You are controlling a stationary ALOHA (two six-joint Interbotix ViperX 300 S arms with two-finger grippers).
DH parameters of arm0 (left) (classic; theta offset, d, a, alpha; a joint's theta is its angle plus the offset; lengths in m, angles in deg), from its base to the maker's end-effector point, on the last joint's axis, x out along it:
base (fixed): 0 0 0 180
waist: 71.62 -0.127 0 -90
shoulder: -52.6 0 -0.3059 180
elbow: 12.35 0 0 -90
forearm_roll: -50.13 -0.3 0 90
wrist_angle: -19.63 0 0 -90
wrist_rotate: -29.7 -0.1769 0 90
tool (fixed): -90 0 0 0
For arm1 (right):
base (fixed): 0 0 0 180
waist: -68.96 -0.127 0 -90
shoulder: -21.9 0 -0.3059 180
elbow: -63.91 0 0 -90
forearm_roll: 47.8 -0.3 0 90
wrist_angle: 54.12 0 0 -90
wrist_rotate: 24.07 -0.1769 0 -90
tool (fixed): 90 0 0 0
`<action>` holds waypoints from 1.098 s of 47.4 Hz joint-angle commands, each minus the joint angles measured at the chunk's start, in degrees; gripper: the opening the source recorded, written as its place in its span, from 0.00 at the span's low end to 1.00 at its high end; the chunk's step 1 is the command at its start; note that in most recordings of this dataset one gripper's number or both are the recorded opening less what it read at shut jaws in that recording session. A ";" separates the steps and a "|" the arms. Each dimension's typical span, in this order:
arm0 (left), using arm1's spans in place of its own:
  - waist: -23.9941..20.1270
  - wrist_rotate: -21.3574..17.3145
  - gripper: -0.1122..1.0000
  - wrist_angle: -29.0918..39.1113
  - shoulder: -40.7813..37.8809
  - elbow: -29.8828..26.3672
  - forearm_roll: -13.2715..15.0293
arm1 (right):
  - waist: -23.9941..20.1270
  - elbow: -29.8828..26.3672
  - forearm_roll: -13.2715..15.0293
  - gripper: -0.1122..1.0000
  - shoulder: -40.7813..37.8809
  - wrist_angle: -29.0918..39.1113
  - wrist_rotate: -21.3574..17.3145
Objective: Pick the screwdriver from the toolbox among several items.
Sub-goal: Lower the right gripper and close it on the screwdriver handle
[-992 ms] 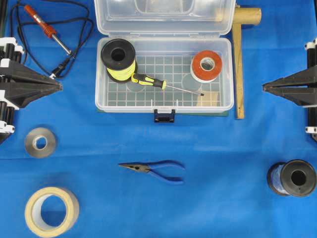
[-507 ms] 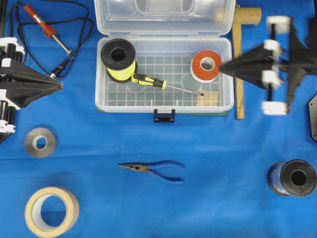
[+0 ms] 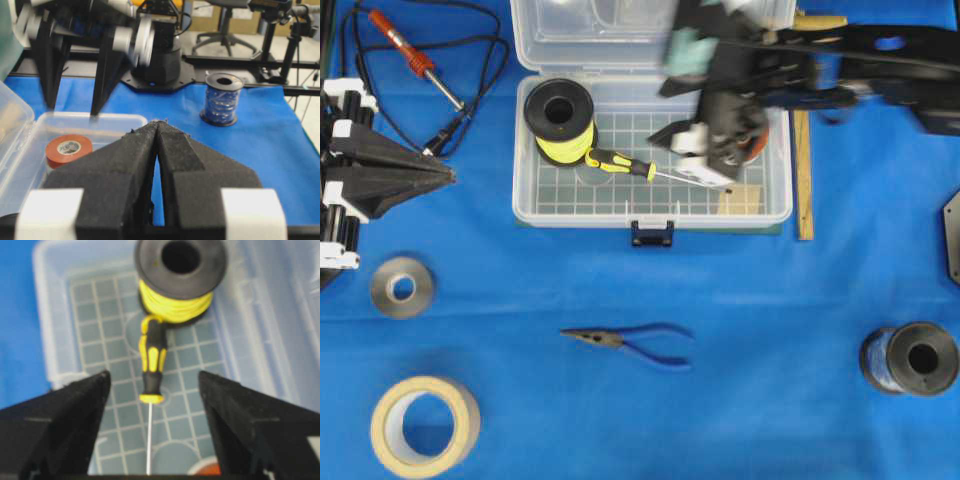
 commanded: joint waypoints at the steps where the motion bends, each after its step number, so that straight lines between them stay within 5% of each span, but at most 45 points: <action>1: 0.00 -0.09 0.10 -0.62 -0.62 -0.79 0.09 | 0.35 -4.04 -0.09 0.72 -4.75 1.67 0.00; 15: 0.00 -0.09 0.10 -0.53 -0.88 -0.53 0.09 | 0.35 -8.17 -0.09 0.71 -17.84 1.67 0.00; 29: 0.00 0.00 0.10 -0.53 -0.97 -0.09 0.09 | 0.35 -8.61 0.70 0.69 -21.97 -0.44 0.35; 33: 0.00 -0.09 0.10 -0.53 -0.97 -0.09 0.18 | 0.26 -8.61 0.70 0.62 -22.15 -0.53 0.70; 40: 0.00 -0.09 0.10 -0.44 -0.88 -0.09 0.18 | -0.09 -8.61 0.62 0.32 -22.15 -0.62 1.05; 52: 0.00 -0.09 0.10 -0.44 -0.88 -0.09 0.18 | 0.00 -8.00 0.44 0.33 -17.84 2.11 0.44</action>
